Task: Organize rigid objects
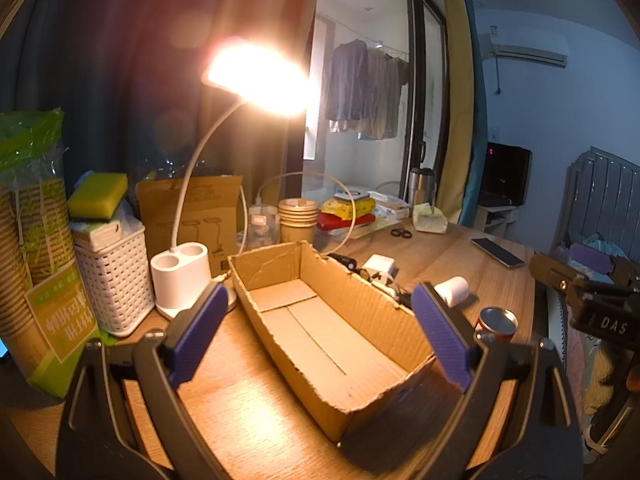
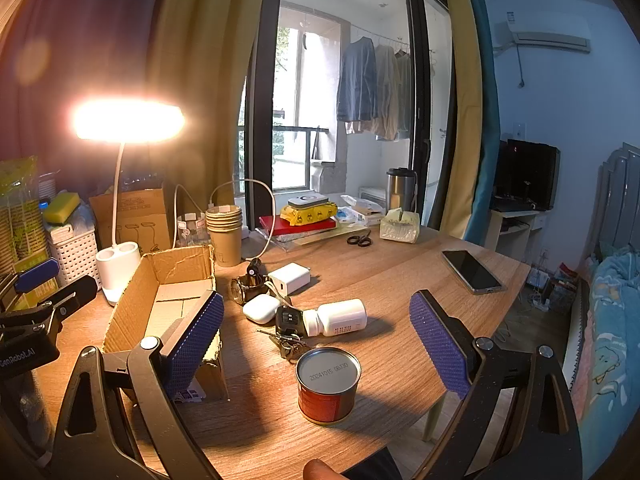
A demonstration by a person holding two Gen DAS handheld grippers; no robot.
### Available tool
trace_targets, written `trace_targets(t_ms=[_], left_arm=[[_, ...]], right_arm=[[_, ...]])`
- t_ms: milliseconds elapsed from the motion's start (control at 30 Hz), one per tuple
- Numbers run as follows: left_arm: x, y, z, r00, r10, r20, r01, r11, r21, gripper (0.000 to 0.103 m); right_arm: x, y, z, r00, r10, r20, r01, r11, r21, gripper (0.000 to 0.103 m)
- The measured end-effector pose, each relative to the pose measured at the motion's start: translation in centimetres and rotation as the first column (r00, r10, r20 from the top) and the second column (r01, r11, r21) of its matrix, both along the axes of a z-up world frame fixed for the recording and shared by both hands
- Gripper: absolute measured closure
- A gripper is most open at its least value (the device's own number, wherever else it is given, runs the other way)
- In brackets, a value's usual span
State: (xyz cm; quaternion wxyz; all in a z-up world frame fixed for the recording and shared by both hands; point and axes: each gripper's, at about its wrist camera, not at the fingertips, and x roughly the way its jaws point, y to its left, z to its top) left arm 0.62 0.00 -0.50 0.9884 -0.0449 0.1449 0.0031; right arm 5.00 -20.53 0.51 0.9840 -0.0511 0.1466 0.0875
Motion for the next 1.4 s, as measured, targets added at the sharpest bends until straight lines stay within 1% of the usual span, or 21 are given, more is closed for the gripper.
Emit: trace_targets(t_ms=[967,1200,1400], left_arm=[[0.0,0.1,-0.1,1.0,0.001,-0.001,-0.001,1.0,-0.008,0.009],[0.1,0.3,-0.5,1.0,0.005,-0.017,-0.005,1.0,-0.014,0.009],[1.1,0.8,-0.8,0.998,0.005,-0.058,-0.007,0.999,-0.033,0.009]], right_arm=[[0.0,0.0,0.0,1.0,0.0,-0.002,0.0,1.0,0.001,0.007],[0.1,0.0,0.0,1.0,-0.001,-0.002,0.001,1.0,0.001,0.007],[0.1,-0.7,-0.4,1.0,-0.006,-0.023,0.006,1.0,-0.001,0.007]])
